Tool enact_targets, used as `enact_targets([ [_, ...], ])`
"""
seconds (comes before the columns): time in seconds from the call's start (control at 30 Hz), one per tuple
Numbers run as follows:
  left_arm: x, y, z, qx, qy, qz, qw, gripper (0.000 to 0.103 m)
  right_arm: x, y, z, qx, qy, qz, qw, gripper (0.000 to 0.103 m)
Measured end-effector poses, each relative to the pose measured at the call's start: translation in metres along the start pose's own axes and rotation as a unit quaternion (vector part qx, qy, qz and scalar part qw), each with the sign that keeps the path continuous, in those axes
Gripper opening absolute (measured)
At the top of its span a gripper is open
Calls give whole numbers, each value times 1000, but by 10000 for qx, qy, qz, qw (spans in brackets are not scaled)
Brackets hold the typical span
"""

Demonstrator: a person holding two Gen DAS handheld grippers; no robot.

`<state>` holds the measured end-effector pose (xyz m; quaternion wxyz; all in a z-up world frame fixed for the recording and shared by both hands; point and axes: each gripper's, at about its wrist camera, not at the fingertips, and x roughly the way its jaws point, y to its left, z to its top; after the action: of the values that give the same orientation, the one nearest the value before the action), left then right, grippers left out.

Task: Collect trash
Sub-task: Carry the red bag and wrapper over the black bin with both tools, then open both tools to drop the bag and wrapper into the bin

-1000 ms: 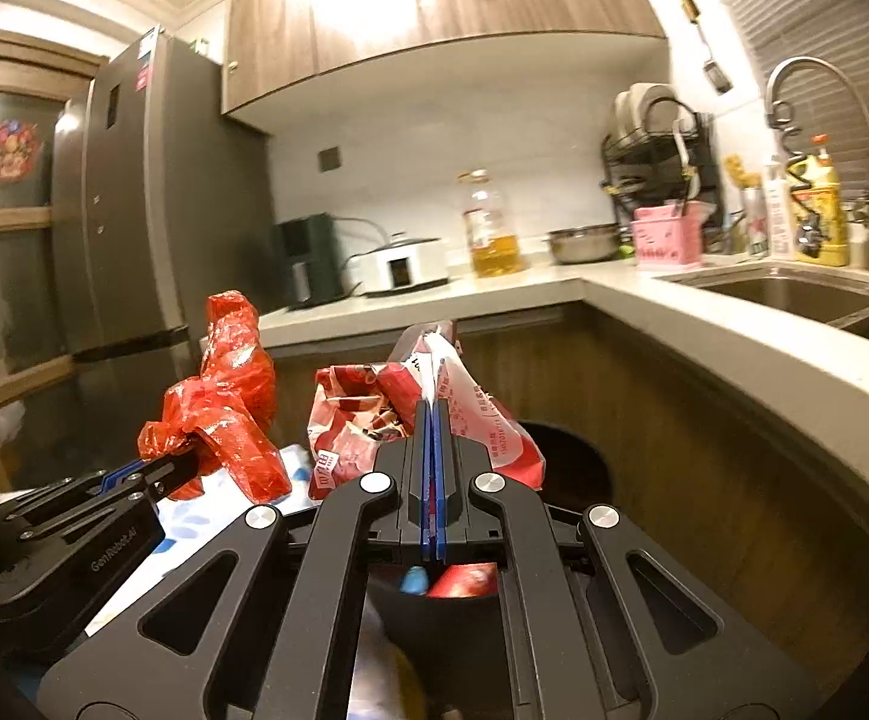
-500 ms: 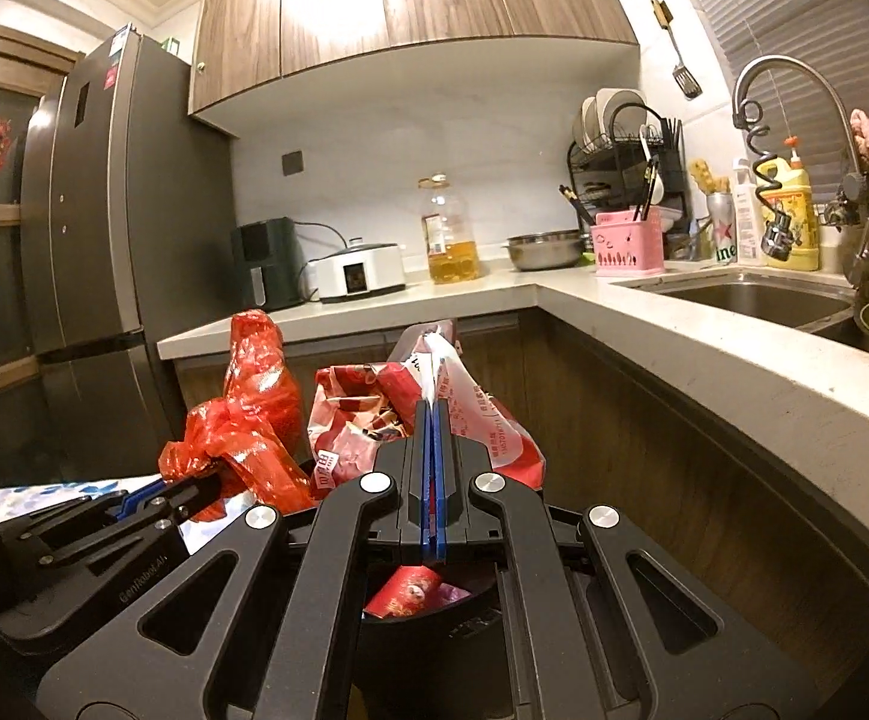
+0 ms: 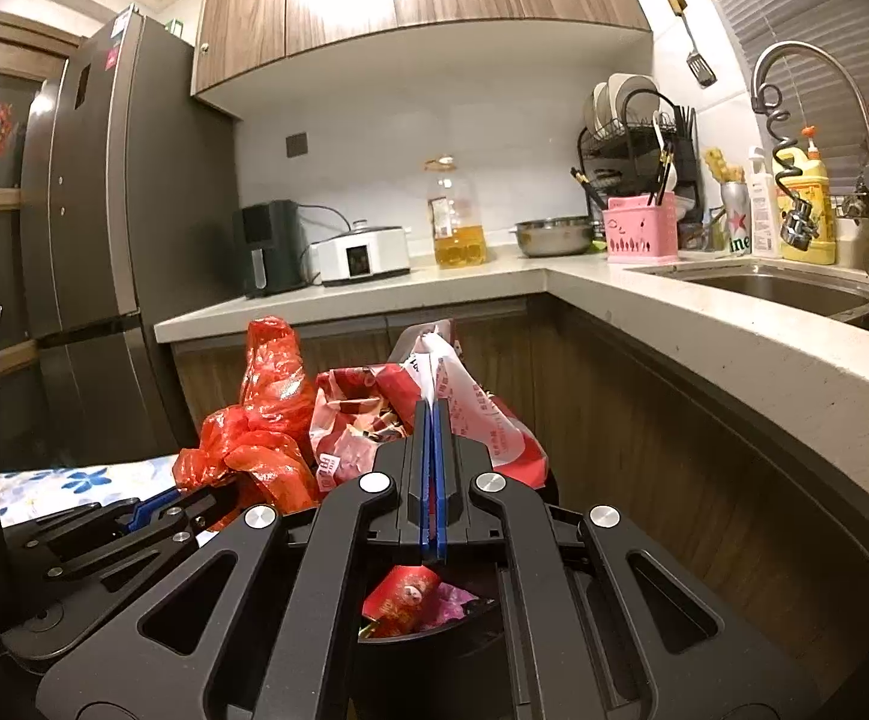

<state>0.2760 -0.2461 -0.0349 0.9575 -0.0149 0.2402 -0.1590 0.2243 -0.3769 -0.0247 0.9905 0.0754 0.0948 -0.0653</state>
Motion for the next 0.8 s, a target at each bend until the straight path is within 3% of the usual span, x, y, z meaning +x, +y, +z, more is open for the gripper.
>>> enact_targets([
  [0.27,13,2,-6,-8,153,-18,9999,21,14,-1,-5,-45,142,51,9999,4],
  [0.4,17,3,-8,-11,186,-9,9998,29,19,-3,-10,-43,247,37,9997,10],
  [0.57,20,9,-9,-46,259,64,9996,46,19,-7,-13,-13,282,-29,9996,25],
  [0.8,1,17,-11,-16,86,269,9996,80,6,-12,-13,122,287,-113,9995,64],
])
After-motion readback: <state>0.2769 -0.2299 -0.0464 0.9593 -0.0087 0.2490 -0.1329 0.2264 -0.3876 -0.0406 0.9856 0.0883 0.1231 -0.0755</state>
